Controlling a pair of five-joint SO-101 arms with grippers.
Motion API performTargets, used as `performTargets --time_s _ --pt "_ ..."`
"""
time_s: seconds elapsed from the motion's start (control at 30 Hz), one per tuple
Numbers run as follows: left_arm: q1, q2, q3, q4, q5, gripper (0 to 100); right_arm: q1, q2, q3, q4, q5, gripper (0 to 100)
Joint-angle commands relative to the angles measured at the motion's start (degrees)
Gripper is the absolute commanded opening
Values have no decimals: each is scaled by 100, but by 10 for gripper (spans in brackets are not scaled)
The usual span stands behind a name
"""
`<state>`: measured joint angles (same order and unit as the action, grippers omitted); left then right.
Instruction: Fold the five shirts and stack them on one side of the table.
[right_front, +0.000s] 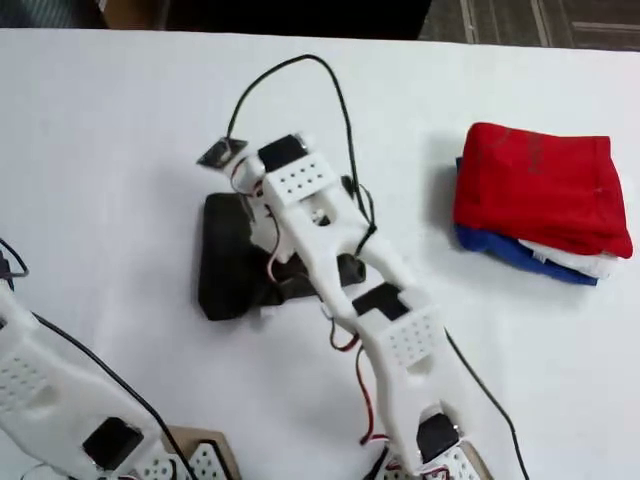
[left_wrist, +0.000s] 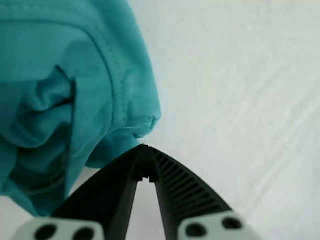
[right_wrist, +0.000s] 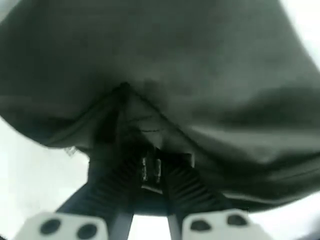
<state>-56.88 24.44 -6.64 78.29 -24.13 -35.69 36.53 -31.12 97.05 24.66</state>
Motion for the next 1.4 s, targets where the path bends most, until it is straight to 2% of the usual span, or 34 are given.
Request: performTargets --time_s 0.0,0.23,0.43,0.57,0.67,0.87,1.0,1.2,1.37 --pt "26 -387 -13 -70 35 27 13 -787 484 22 105 22" --pt "26 -387 -13 -70 44 27 444 -1587 2198 -549 378 22" --pt "26 -387 -13 -70 44 27 1068 -2738 3587 -673 985 22" --pt "53 -387 -13 -70 44 27 1358 -3547 3763 -681 1231 22" --pt "53 -387 -13 -70 44 27 1138 -3934 3745 -971 1116 22" --pt "35 -387 -13 -70 44 27 110 -3626 3745 -1974 422 22" --pt "26 -387 -13 -62 35 27 -224 -2976 3745 -2325 290 22" --pt "18 -387 -13 -70 18 27 180 -2360 3754 -2308 334 22" --pt "18 -387 -57 -70 18 27 646 -2457 3789 -1666 387 22"
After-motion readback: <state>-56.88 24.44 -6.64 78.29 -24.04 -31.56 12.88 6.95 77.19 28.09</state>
